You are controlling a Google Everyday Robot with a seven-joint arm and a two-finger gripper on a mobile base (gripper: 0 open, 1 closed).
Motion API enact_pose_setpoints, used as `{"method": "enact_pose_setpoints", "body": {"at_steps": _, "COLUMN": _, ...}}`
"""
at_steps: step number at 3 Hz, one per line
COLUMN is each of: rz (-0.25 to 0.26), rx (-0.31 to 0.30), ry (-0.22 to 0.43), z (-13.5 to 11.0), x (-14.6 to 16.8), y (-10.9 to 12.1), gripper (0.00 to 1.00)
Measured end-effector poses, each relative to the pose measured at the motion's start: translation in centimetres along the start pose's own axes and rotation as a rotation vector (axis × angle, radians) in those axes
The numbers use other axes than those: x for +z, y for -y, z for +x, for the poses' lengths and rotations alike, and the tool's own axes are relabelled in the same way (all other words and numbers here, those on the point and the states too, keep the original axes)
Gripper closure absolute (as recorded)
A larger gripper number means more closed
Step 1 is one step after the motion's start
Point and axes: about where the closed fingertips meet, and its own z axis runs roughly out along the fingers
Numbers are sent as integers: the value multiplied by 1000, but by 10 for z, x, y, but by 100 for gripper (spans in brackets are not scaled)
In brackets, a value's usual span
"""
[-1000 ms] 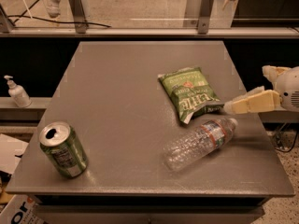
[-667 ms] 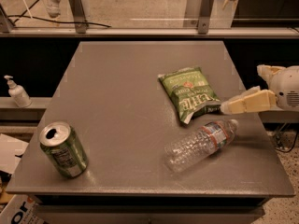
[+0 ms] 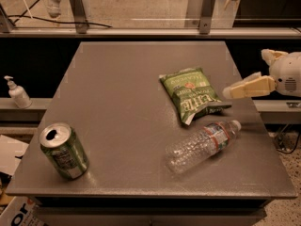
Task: Move green jalapeno chip bag near water bottle
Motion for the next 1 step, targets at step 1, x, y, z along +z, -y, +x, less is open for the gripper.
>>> {"method": "enact_pose_setpoints", "body": {"at_steps": 1, "rz": 0, "rx": 0, "ry": 0, "z": 0, "x": 0, "y": 0, "gripper": 0}}
